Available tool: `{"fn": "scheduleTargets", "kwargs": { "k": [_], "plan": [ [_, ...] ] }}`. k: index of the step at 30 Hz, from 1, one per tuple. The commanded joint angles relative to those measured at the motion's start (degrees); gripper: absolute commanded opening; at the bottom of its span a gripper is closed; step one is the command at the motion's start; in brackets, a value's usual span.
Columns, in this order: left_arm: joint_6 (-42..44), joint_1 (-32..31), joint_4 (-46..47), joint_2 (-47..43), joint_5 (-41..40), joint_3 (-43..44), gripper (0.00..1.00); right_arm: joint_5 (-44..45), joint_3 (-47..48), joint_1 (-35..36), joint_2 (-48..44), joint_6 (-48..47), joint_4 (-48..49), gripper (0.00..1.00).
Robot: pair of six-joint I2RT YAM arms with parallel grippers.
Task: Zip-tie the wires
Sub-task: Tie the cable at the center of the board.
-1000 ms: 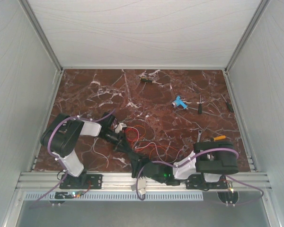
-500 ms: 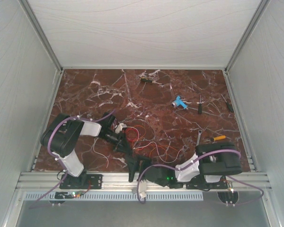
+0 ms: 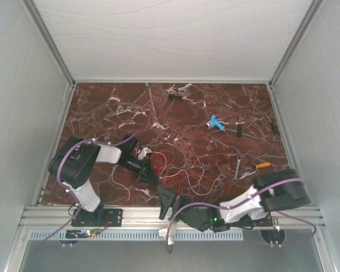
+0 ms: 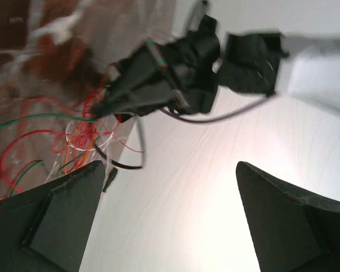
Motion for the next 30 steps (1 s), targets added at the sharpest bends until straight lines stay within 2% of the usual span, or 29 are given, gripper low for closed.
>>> {"fn": "scheduleTargets", "kwargs": {
  "k": [1, 4, 6, 11, 14, 16, 19, 21, 23, 25, 30],
  "plan": [
    [-2.3, 0.0, -1.8, 0.1, 0.2, 0.1, 0.00, 4.5, 4.8, 1.3, -13.1, 20.9, -11.2, 0.99],
    [-3.2, 0.0, -0.9, -0.1, -0.1, 0.1, 0.00, -0.5, 13.0, 0.8, -23.8, 45.6, -37.1, 0.99],
    [-4.0, 0.0, 0.2, -0.1, -0.3, 0.0, 0.00, -4.9, 15.9, -1.2, -30.2, 60.3, -44.2, 0.99],
    [-6.8, 0.0, 4.3, -0.3, -0.7, -1.1, 0.00, -10.2, 15.0, -11.7, -47.5, 99.6, -45.1, 0.99],
    [-7.8, -0.2, 5.9, -0.2, -1.1, -1.6, 0.00, -19.0, 11.0, -22.3, -58.3, 118.3, -43.6, 0.99],
    [-8.1, -0.3, 6.7, 0.1, -1.4, -1.8, 0.00, -27.5, 6.1, -29.3, -62.1, 128.4, -38.2, 0.99],
    [-8.3, -0.5, 7.2, 0.4, -1.6, -1.8, 0.00, -37.6, 1.9, -39.8, -59.2, 145.7, -33.6, 0.98],
    [-8.5, -0.5, 7.7, 0.4, -1.7, -1.9, 0.00, -51.5, 3.0, -50.0, -50.9, 154.2, -33.0, 0.96],
    [-8.9, -0.5, 8.2, 0.3, -1.6, -2.1, 0.00, -62.6, 1.0, -55.2, -42.3, 161.1, -21.6, 0.87],
    [-9.3, -0.6, 8.7, 0.1, -1.5, -2.2, 0.00, -64.7, -1.0, -56.0, -36.6, 165.4, -12.1, 0.78],
    [-10.6, -0.6, 10.3, -0.5, -1.4, -2.5, 0.00, -58.1, -1.4, -52.0, -33.9, 165.7, -11.9, 0.64]
  ]
}}
